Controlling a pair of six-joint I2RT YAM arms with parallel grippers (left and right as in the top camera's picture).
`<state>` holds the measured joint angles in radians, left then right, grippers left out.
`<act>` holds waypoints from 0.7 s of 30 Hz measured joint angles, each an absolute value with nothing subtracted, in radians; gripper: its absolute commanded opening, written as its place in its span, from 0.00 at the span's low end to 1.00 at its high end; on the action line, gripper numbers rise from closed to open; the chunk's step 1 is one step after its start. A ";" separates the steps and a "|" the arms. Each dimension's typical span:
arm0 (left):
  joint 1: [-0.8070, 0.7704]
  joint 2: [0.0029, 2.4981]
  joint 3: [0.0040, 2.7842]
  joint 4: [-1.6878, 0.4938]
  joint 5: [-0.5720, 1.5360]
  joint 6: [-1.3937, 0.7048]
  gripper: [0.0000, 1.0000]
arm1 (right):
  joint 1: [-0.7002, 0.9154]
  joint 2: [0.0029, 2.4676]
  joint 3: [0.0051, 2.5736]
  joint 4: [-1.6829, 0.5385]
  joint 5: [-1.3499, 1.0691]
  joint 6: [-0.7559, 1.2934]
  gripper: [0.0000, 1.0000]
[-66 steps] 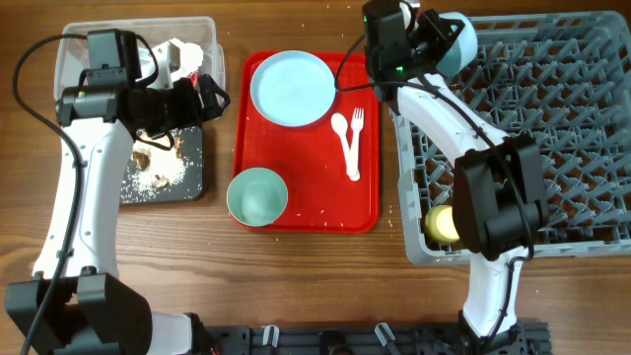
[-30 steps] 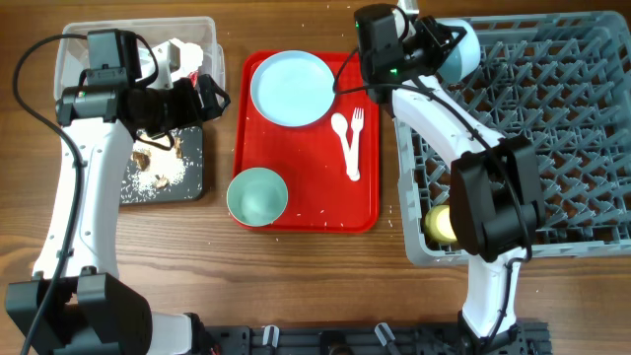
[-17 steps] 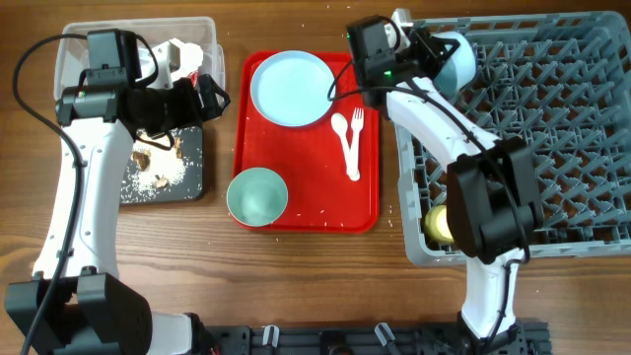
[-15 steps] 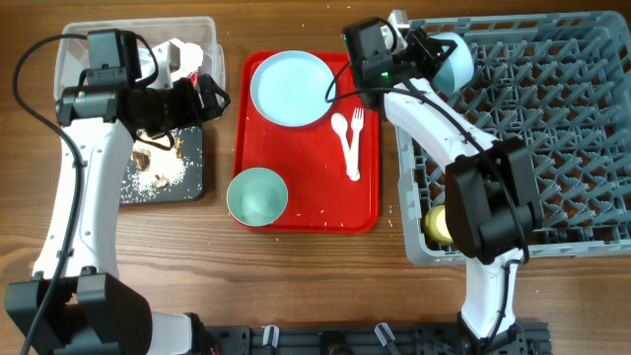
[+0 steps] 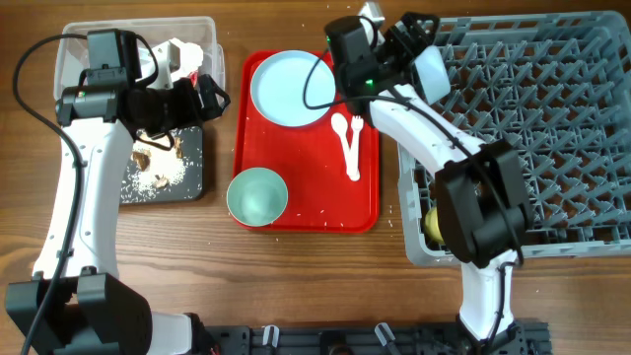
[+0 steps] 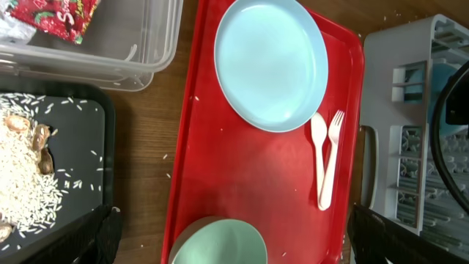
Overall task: Sort waste into correct bins and load items into the dishwasher rack
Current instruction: 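Reach the right gripper to the red tray and grasp the light-blue bowl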
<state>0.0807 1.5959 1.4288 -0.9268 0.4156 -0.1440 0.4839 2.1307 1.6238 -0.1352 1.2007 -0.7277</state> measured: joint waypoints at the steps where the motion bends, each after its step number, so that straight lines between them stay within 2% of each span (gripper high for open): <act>1: 0.081 1.596 1.429 -0.928 0.416 -0.144 1.00 | 0.495 2.131 1.624 -0.107 1.198 -0.743 1.00; 6: 0.081 1.596 1.429 -0.928 0.416 -0.144 1.00 | 0.521 2.131 1.624 -0.086 1.166 -0.771 1.00; 11: 0.081 1.596 1.429 -0.927 0.416 -0.144 1.00 | 0.536 2.131 1.624 -0.141 1.099 -0.649 1.00; 15: 0.081 1.596 1.429 -0.928 0.416 -0.144 1.00 | 0.576 2.120 1.628 -0.360 0.854 -0.369 1.00; 17: 0.081 1.596 1.429 -0.928 0.416 -0.144 1.00 | 0.582 2.095 1.627 -0.443 0.694 -0.244 0.91; 18: 0.081 1.596 1.429 -0.928 0.416 -0.144 1.00 | 0.582 2.066 1.626 -0.481 0.587 -0.190 0.91; 20: 0.081 1.596 1.429 -0.928 0.416 -0.144 1.00 | 0.582 1.997 1.626 -0.526 0.360 -0.088 0.92; 21: 0.081 1.596 1.429 -0.928 0.416 -0.144 1.00 | 0.582 1.944 1.626 -0.542 0.212 -0.008 1.00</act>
<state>0.0807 1.5959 1.4288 -0.9276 0.4160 -0.1440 0.5819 1.9438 1.6257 -0.5423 0.2119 -0.0082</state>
